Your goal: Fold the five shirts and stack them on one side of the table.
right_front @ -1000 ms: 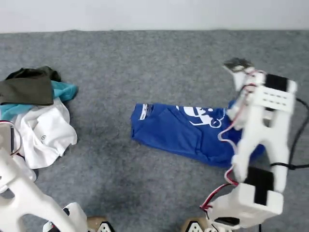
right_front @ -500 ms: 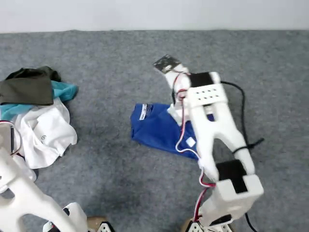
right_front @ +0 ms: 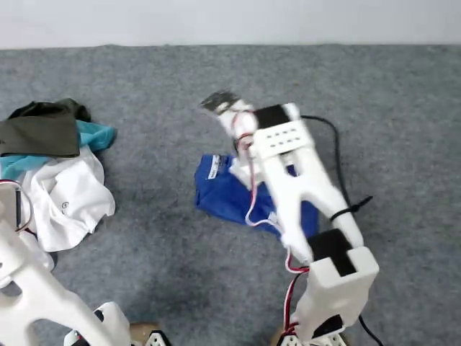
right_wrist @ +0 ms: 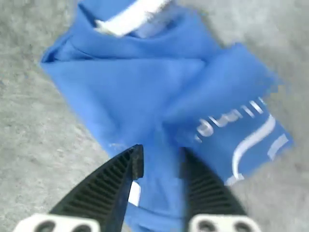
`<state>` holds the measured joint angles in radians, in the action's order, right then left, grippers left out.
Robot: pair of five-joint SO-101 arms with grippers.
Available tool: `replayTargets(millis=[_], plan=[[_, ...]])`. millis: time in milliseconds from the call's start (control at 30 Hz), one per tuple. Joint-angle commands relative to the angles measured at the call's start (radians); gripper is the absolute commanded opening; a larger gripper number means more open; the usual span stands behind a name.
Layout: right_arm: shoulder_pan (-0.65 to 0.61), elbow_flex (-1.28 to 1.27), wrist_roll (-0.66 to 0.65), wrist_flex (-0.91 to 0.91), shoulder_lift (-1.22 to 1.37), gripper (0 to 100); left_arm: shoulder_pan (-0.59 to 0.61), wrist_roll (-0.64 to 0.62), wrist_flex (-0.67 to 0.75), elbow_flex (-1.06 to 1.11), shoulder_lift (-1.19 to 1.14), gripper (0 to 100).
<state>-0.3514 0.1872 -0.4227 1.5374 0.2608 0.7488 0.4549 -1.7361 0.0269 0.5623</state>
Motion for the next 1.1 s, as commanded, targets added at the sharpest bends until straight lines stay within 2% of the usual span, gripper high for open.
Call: replayTargets(millis=[0,267,367,500,667,800,900,1067], plan=[[0.116,0.054,-0.006,0.041,-0.044,2.1,-0.002,0.006,0.006,-0.007,0.029,2],[0.34,0.043,-0.13,0.074,0.058,1.0,-0.002,0.005,-0.017,-0.012,0.029,2],[0.361,0.043,-0.127,0.081,0.111,1.0,0.0,0.005,-0.017,-0.012,0.032,2],[0.257,0.043,-0.104,0.084,0.18,1.0,-0.005,0.005,-0.015,-0.012,0.091,2],[-0.015,0.06,0.002,0.108,0.213,1.0,-0.072,0.008,-0.015,-0.005,0.164,2],[-0.194,0.195,0.025,0.206,0.209,1.0,-0.092,0.011,-0.015,-0.005,0.175,2],[-0.219,0.328,0.023,0.259,0.208,1.0,-0.089,0.011,-0.015,-0.005,0.158,2],[-0.116,0.399,0.02,0.257,0.18,1.0,-0.087,0.012,-0.014,-0.005,0.137,2]])
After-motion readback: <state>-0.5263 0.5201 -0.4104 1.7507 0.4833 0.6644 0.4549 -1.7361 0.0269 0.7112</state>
